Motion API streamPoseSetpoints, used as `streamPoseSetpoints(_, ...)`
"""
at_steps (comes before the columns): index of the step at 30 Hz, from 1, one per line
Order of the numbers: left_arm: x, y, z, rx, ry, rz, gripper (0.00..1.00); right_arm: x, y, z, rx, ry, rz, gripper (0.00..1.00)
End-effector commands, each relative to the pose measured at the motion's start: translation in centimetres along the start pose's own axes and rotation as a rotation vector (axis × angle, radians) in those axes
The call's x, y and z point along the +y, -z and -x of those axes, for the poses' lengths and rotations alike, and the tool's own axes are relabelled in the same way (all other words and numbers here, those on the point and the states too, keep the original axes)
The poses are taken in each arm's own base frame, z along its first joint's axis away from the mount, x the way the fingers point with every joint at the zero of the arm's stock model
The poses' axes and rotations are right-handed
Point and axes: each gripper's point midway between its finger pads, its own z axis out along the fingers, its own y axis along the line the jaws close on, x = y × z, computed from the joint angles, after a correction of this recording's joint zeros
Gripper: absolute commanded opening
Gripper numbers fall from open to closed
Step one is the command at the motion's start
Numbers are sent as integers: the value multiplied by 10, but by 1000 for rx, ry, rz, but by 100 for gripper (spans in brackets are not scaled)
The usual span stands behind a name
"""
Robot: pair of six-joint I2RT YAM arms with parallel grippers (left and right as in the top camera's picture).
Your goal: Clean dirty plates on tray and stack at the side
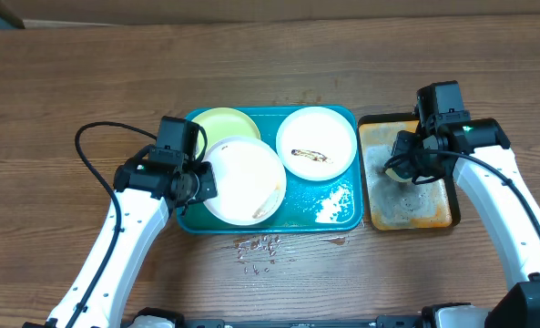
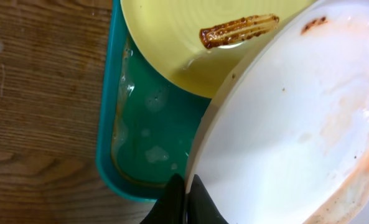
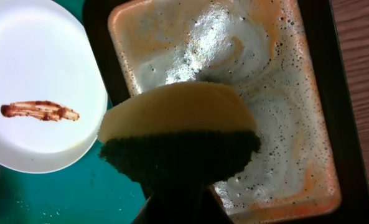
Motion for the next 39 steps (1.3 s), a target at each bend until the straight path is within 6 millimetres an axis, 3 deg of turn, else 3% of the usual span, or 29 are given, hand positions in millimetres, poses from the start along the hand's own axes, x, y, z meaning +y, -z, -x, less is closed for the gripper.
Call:
streamPoseSetpoints(1,-1,9,18,-70,5,2,4,-1,3,2,-12,4,-9,7)
streamPoseSetpoints(6,-19,9,10,-27,-63,-104,4,-2,3,1,-6,4,-12,7)
streamPoseSetpoints(11,-56,6,-18,117,-224,-332,4,-2,3,0,-5,4,-12,7)
streamPoseSetpoints(19,-68,-18,-58,389,-179,-430,4,-4,3,-4,12,4,-19,7)
streamPoseSetpoints(24,-78,-19,-75,513,-126,-505,4,-4,3,-5,15,4,-20,8)
streamPoseSetpoints(32,-53,-24,-86,584,39,-311,4,-4,3,-5,16,4,-20,7)
streamPoseSetpoints(39,-53,-27,-83,563,31,-309,4,-4,3,-5,16,4,-20,7)
